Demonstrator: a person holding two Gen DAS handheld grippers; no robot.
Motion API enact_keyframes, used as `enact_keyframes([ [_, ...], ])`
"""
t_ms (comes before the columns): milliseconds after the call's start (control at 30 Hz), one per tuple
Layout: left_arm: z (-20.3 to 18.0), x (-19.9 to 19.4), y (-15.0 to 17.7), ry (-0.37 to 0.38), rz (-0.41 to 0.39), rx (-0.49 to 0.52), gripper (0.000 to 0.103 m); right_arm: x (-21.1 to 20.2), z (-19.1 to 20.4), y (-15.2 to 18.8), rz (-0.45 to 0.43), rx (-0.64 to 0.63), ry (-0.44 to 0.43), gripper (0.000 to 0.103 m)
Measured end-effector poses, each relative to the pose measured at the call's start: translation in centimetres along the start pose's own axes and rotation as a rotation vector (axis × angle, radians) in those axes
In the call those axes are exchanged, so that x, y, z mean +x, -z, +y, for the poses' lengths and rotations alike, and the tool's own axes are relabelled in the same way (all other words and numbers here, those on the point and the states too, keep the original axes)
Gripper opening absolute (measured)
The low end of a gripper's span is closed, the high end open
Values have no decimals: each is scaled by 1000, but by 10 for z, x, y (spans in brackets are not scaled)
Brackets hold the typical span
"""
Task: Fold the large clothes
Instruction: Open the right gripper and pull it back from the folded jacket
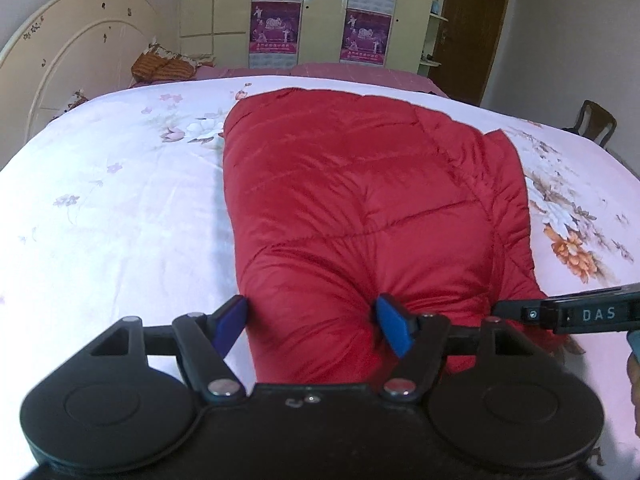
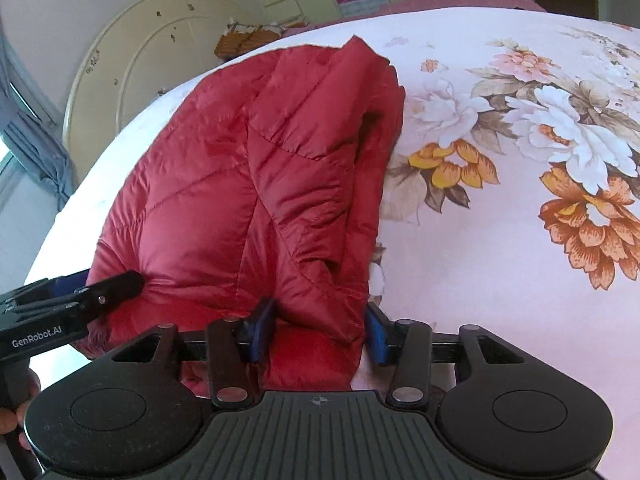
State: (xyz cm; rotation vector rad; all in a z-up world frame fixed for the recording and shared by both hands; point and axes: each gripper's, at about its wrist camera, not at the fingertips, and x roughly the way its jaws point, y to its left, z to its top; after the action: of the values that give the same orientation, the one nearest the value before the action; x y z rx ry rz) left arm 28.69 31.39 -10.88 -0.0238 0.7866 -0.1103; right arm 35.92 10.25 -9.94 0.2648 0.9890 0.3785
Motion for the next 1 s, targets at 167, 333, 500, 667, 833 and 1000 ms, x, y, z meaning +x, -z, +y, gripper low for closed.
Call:
enact_keyframes([
  [167,1,-1,-2,-1,0,-1,71,1,0,2,-11,9,12,47],
  [333,2,-8,-7,-26,2,-39,88,-3,1,3,-15,8,27,54],
  [500,-4,-20,-12,-51,-19,-62,103,-3,-2,3,-13,14,20,55],
  [667,-12,-31,-21,-69,-8,-75,103,-6,-4,4,-16,12,26,62],
  [833,-26,-32,-25,-136,36,-53,103,-2,4,7,-22,-29,74,64],
  [1000,-43,-43,-23,-191,20,-16,103,-4,5,-6,35,-27,98,71],
])
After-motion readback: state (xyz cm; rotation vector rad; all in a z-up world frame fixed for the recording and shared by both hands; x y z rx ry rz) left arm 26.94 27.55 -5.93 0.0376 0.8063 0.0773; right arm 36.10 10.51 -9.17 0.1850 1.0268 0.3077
